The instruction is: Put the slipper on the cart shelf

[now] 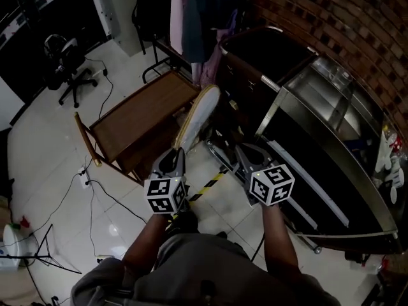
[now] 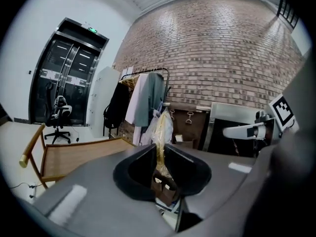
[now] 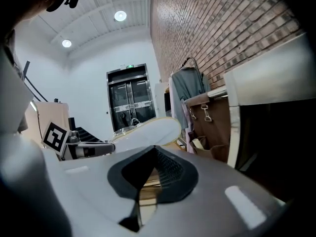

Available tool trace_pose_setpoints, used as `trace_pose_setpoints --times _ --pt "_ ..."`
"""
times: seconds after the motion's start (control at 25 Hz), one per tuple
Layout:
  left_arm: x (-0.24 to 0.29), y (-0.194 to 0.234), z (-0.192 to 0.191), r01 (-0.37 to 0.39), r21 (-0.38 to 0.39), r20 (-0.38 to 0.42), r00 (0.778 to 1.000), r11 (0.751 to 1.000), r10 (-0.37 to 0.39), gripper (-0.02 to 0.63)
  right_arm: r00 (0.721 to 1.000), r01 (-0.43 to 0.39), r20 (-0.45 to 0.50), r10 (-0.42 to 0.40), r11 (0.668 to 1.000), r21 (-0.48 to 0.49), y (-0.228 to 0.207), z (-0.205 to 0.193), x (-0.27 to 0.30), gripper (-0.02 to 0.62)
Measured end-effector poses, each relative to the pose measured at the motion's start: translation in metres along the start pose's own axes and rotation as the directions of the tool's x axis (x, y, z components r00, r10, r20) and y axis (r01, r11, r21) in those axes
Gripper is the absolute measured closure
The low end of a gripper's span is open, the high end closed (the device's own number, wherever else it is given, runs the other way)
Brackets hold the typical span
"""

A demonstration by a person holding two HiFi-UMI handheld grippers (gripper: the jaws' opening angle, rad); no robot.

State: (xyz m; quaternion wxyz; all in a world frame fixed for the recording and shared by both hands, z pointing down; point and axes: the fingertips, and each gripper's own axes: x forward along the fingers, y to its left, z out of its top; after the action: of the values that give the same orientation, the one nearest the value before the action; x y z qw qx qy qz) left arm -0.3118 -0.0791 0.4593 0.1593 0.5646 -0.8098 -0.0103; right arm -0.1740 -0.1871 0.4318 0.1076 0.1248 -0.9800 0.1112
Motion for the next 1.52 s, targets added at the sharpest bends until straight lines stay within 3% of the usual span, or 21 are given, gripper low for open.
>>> trace_pose_setpoints --times 0.4,0.68,0.92,1.28,1.52 --pt "-0.040 -0.111 -0.051 0.174 0.036 -0.071 0.983 0.984 -0.171 0.549 0.991 0.129 0.015 -0.130 0.990 0.053 -0.020 -0.036 -0.110 0.595" --pt "-0.036 -0.184 -0.079 0.326 0.057 -0.152 0.937 0.944 -0.314 0.549 0.959 0.273 0.047 -0.279 0.956 0.105 -0.047 -0.047 -0.186 0.595" --pt "-0.002 -0.262 -0.092 0.483 0.066 -0.205 0.863 0.873 -0.462 0.549 0.888 0.443 0.057 -0.456 0.882 0.160 -0.083 -0.059 -0.259 0.595" --pt "0.053 -0.389 -0.116 0.696 0.055 -0.290 0.698 0.716 -0.655 0.549 0.736 0.660 0.016 -0.677 0.722 0.207 -0.137 -0.068 -0.346 0.595" --pt "0.082 -0.457 -0.139 0.769 0.019 -0.331 0.607 0.639 -0.722 0.549 0.633 0.756 -0.034 -0.773 0.608 0.241 -0.158 -0.083 -0.392 0.595"
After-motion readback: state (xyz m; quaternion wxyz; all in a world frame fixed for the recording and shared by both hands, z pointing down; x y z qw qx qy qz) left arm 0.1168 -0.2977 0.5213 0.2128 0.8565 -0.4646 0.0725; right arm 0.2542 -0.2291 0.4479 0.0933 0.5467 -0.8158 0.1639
